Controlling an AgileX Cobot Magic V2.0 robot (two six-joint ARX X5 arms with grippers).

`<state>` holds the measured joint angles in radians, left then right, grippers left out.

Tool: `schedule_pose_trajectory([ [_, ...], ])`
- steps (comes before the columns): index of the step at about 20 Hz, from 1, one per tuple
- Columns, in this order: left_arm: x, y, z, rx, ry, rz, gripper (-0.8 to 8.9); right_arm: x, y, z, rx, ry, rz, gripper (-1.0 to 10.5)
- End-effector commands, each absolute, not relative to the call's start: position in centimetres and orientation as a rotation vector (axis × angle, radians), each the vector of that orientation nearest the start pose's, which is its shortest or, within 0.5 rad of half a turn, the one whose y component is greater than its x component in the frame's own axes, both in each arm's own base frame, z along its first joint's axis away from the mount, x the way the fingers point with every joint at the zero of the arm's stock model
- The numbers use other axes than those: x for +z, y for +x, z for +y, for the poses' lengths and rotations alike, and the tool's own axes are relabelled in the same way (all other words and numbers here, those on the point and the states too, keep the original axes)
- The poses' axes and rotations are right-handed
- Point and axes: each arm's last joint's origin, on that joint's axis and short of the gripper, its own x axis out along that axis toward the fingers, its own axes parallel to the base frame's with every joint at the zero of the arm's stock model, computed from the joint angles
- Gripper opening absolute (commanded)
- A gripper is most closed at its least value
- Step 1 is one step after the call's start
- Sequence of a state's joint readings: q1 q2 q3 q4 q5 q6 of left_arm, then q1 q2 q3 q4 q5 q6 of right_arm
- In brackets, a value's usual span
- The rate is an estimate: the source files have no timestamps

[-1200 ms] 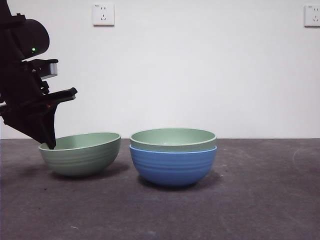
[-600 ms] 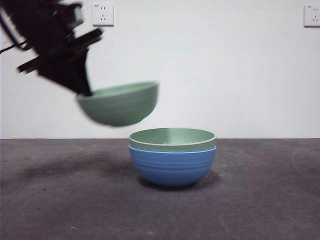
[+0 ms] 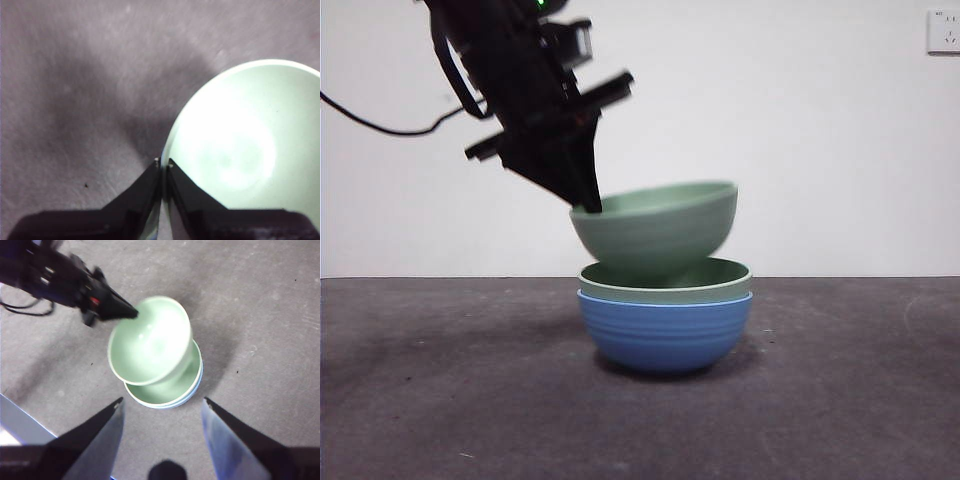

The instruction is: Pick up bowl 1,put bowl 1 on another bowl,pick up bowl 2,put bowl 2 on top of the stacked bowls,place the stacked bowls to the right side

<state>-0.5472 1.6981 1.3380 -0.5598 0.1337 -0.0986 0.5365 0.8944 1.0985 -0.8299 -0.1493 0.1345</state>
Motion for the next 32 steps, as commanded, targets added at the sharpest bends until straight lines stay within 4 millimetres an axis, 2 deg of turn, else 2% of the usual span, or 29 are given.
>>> schedule_pose_trajectory([
  [1, 24.4, 31.2, -19.8, -0.578, 0.113, 0.989, -0.08, 36.2, 13.6, 8.6, 0.621, -0.002, 0.663, 2.6],
  [4, 22.8, 31.4, -20.4, -0.577, 0.131, 1.045, -0.08, 36.2, 13.6, 8.6, 0.62, -0.002, 0.662, 2.6],
  [9, 22.6, 31.0, -21.1, -0.601, 0.142, 1.05, 0.19, 36.2, 13.6, 8.6, 0.62, -0.002, 0.665, 2.6],
  [12, 22.5, 30.8, -21.0, -0.595, 0.149, 1.077, 2.88, 36.0, 13.6, 8.6, 0.618, -0.006, 0.683, 2.6],
  [13, 22.6, 30.7, -20.9, -0.594, 0.151, 1.084, 3.24, 35.9, 13.5, 8.6, 0.616, -0.007, 0.691, 2.6],
  [16, 23.5, 30.2, -20.6, -0.592, 0.151, 1.078, 3.24, 35.8, 13.5, 8.5, 0.613, -0.006, 0.705, 2.6],
  [17, 24.2, 29.9, -20.4, -0.594, 0.149, 1.066, 3.24, 35.8, 13.5, 8.6, 0.612, -0.005, 0.708, 2.8],
  [19, 25.8, 29.3, -19.9, -0.598, 0.142, 1.038, 3.24, 35.5, 14.0, 8.8, 0.605, 0.0, 0.728, 4.2],
  [20, 26.7, 28.8, -19.6, -0.599, 0.139, 1.023, 3.24, 35.3, 14.3, 9.0, 0.602, -0.002, 0.743, 4.5],
  [24, 31.7, 25.9, -17.6, -0.596, 0.126, 0.92, 3.23, 33.5, 17.2, 10.7, 0.587, -0.01, 0.834, 4.5],
  [29, 37.8, 20.3, -13.8, -0.623, 0.081, 0.743, 3.23, 29.2, 22.7, 13.8, 0.551, 0.003, 0.934, 4.5],
  [32, 40.1, 17.1, -11.7, -0.635, 0.058, 0.656, 3.23, 25.8, 25.6, 14.8, 0.509, 0.023, 1.016, 4.5],
])
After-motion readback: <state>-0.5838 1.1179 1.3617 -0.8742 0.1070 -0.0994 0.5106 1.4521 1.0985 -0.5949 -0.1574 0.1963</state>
